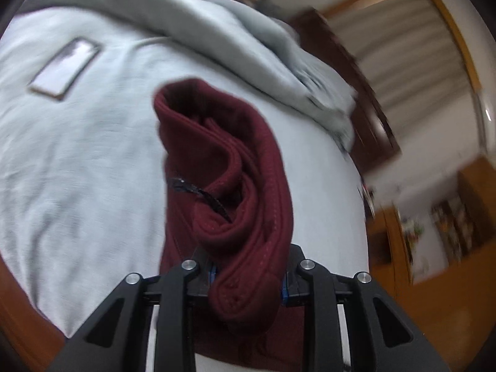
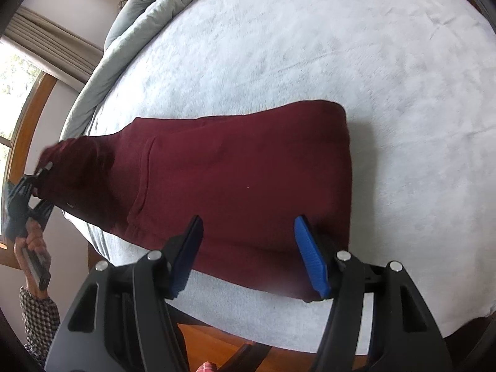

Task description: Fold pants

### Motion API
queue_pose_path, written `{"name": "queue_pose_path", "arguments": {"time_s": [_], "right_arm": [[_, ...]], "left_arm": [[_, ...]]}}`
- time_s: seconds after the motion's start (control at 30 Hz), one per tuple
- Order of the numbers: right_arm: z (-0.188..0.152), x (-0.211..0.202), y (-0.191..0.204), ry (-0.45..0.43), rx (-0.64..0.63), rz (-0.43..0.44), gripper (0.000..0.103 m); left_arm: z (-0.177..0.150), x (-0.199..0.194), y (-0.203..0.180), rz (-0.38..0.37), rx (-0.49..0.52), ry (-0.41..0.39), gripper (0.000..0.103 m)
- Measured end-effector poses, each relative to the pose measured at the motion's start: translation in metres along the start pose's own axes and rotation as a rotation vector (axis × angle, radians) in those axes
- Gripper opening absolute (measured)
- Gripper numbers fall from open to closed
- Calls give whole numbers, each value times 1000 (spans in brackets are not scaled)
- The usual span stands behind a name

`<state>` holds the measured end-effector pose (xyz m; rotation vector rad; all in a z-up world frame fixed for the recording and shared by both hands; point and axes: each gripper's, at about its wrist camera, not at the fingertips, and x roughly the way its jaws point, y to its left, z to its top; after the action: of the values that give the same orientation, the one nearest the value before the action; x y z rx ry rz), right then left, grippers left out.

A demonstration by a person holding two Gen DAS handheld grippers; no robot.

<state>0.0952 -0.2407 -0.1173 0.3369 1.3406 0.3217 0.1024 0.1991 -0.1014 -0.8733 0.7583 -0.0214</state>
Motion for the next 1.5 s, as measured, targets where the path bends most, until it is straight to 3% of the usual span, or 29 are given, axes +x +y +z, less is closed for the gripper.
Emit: {"name": "queue_pose_path", "arguments": {"time_s": [0.43, 0.83, 0.9, 0.97, 1.07, 1.2, 1.27, 1.33, 1.5], "right_arm": [[-1, -3, -8, -7, 21, 20, 61], [-5, -3, -6, -2, 17, 32, 62], [-4, -2, -6, 5, 13, 29, 62], [-4, 2, -5, 14, 11, 24, 62], [-4, 6, -5, 27, 15, 21, 63], [-2, 5, -1, 27, 11, 18, 69], [-1, 3, 4, 22, 6, 35, 70], [1, 2, 11, 24, 0, 59, 75], [3, 12, 46, 52, -82, 51, 75]], "left_arm": [[-90, 44, -93, 19, 366, 206, 29], [-165, 103, -104, 145, 529, 365, 33], [-172, 107, -107, 164, 553, 350, 39], [-176, 106, -114, 151, 578, 349, 55], [-174, 102, -118, 112, 582, 370, 71], [-158, 68, -131, -63, 495, 408, 87], [-142, 50, -120, -16, 482, 332, 90], [-124, 43, -99, 99, 459, 268, 90], [-96, 47, -43, 285, 347, 256, 87]]}}
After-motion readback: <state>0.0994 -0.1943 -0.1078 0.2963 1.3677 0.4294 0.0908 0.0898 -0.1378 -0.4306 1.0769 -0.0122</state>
